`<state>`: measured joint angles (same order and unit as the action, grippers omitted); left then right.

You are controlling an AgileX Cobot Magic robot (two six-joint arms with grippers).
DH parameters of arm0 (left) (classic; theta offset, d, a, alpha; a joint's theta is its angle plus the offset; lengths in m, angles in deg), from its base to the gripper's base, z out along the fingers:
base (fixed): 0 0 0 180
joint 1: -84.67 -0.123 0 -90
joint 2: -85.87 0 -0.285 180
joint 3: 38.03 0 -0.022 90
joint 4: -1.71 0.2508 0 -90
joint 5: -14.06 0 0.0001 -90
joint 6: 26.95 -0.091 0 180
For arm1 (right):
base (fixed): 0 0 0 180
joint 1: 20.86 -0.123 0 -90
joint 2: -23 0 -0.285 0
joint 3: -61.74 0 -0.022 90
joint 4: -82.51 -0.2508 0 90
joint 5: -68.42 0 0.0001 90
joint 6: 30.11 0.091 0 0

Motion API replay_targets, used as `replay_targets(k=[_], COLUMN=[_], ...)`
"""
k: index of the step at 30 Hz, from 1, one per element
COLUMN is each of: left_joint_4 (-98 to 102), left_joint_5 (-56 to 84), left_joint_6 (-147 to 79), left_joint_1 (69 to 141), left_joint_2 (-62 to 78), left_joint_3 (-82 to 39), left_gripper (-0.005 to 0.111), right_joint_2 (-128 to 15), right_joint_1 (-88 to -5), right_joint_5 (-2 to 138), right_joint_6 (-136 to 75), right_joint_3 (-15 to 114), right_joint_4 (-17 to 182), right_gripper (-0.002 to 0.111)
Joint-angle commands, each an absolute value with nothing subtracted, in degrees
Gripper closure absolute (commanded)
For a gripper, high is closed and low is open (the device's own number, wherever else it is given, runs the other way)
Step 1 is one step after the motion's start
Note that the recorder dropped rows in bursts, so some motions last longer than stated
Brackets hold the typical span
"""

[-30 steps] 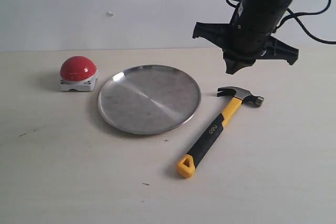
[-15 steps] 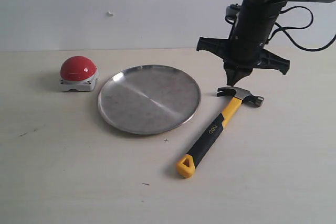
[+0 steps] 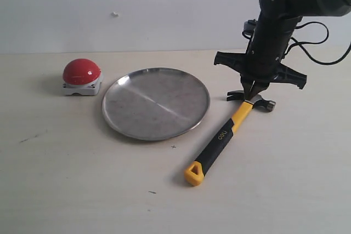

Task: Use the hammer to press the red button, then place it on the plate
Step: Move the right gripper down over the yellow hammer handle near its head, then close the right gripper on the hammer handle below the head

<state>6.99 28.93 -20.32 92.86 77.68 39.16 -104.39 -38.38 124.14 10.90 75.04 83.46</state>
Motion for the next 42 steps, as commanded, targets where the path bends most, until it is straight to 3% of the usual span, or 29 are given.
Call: replay_targets(k=[1,6,8,10,35,38,42], left_joint_4=[6.51,6.51,6.51,6.51,6.51,6.51,6.51], left_joint_5=[28.75,28.75,28.75,28.75,28.75,28.75,28.75], left_joint_6=[-19.92,-19.92,-19.92,-19.92,-19.92,-19.92,-19.92], left_joint_1=[92.69,92.69,92.69,92.69,92.69,92.69,92.69], left_joint_2=[78.08,78.08,78.08,78.08,78.08,78.08,78.08], left_joint_3=[39.19,39.19,39.19,39.19,39.19,39.19,39.19], left_gripper=[0.107,0.107,0.107,0.107,0.107,0.107,0.107], right_joint_2=[-106.43,-108.48,-109.28,-110.22,-114.89,-114.89,-114.89], right_joint_1=[-38.22,-38.22,-38.22,-38.22,-38.88,-39.55,-39.55], right_joint_5=[119.87,120.52,120.41,120.41,116.48,116.48,116.4], right_joint_6=[12.14,19.26,19.26,19.37,24.02,24.02,24.02], right_joint_3=[74.78,74.78,74.78,74.78,74.78,74.78,74.78], right_joint_4=[84.69,86.85,87.97,87.97,87.61,87.61,87.61], right_gripper=[0.097,0.052,0.041,0.038,0.038,0.047,0.073])
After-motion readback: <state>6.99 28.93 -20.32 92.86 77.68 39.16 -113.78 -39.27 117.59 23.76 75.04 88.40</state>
